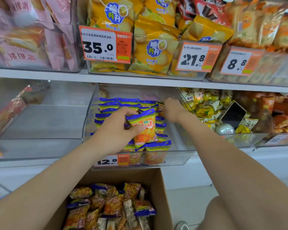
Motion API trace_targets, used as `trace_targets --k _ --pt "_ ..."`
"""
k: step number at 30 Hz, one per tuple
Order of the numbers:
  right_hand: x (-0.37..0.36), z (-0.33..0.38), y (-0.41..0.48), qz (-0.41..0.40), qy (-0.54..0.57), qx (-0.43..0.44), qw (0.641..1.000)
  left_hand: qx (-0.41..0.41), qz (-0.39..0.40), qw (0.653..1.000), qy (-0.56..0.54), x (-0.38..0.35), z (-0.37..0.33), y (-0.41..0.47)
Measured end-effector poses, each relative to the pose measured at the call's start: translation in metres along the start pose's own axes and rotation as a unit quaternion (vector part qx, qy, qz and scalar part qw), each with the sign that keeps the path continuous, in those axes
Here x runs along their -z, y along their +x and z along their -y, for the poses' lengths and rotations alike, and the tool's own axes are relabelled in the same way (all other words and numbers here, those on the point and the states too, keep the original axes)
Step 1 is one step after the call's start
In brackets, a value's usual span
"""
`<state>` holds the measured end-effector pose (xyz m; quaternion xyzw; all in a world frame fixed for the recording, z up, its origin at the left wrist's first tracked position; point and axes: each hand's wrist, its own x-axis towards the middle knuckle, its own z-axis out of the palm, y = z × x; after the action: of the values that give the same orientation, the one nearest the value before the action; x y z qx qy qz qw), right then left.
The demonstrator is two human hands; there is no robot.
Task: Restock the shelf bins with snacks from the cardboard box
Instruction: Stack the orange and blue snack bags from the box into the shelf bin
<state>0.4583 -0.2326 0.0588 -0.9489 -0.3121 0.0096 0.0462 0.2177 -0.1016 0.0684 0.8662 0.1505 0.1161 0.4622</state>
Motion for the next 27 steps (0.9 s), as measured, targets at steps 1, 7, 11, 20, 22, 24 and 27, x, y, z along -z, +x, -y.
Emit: trace_targets --k 1,7,11,20,22,24,27 --pt "0.001 -0.003 -0.006 -0.008 0.009 0.006 1.0 0.009 -0.004 1.0 -0.024 0.0 -0.002 -0.001" --pt "0.035 0.011 -0.1 -0.105 0.379 0.113 0.912 0.0 -0.003 0.997 -0.077 0.004 -0.015 -0.01" --pt "0.05 0.023 -0.136 0.014 0.384 0.231 0.894 -0.052 0.012 0.994 -0.095 0.002 -0.021 -0.015" --pt "0.042 -0.024 -0.09 -0.265 0.217 0.031 0.939 -0.11 0.02 0.956 0.271 -0.016 -0.003 -0.014" --pt "0.034 -0.024 -0.075 -0.239 0.137 0.039 0.96 -0.099 0.059 0.93 0.349 -0.021 0.002 -0.012" --pt "0.031 -0.021 -0.061 -0.211 0.046 0.035 0.976 -0.07 0.105 0.916 0.38 -0.025 0.008 -0.01" --pt "0.03 -0.013 -0.042 -0.162 -0.093 0.017 0.982 -0.024 0.146 0.918 0.369 -0.028 0.012 -0.007"
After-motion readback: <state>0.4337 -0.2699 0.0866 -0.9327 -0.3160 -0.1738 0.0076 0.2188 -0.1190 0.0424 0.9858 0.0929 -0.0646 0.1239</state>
